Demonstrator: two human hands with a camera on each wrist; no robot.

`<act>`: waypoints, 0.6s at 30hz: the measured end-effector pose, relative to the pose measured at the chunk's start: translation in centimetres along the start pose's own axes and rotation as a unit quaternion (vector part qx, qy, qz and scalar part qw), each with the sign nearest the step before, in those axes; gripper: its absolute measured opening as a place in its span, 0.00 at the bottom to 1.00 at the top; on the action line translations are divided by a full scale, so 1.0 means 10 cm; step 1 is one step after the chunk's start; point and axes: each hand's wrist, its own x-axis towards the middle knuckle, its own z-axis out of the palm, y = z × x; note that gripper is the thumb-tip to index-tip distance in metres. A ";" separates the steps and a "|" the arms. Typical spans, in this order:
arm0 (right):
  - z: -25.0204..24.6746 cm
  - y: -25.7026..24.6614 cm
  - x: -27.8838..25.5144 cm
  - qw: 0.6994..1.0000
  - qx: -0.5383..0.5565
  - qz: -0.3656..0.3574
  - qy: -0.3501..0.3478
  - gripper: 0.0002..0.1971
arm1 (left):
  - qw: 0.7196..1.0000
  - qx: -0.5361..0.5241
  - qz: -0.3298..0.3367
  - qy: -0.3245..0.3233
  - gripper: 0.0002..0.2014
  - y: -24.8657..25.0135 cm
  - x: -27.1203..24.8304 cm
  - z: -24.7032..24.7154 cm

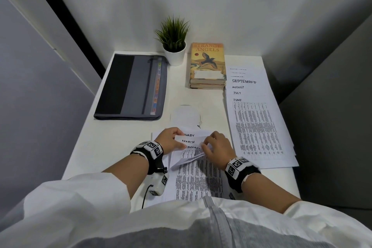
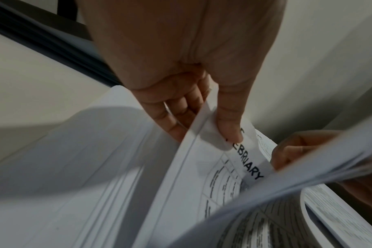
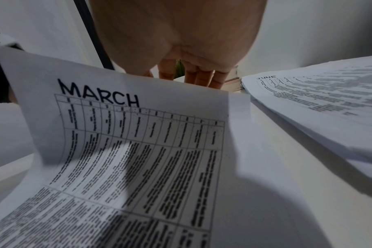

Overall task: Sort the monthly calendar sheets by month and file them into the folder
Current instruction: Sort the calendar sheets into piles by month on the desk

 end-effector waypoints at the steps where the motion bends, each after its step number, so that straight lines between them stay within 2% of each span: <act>1: 0.00 0.00 0.01 1.000 -0.008 -0.003 -0.003 0.14 | 1.000 -0.013 0.000 0.004 0.14 0.00 -0.01 0.01; 5: -0.01 0.01 0.02 1.000 -0.007 -0.006 -0.012 0.21 | 0.998 -0.006 0.000 0.060 0.08 -0.01 -0.02 0.01; 8: 0.00 0.02 0.01 1.000 0.021 0.009 -0.006 0.18 | 0.997 0.033 -0.003 0.076 0.06 -0.02 -0.02 -0.03; 12: 0.00 0.01 0.02 0.999 0.048 0.014 0.013 0.15 | 0.997 0.046 -0.008 0.055 0.06 -0.01 -0.05 -0.03; 18: -0.03 -0.03 0.07 0.999 0.034 -0.010 0.013 0.19 | 0.999 -0.031 -0.017 0.023 0.05 0.05 -0.07 -0.02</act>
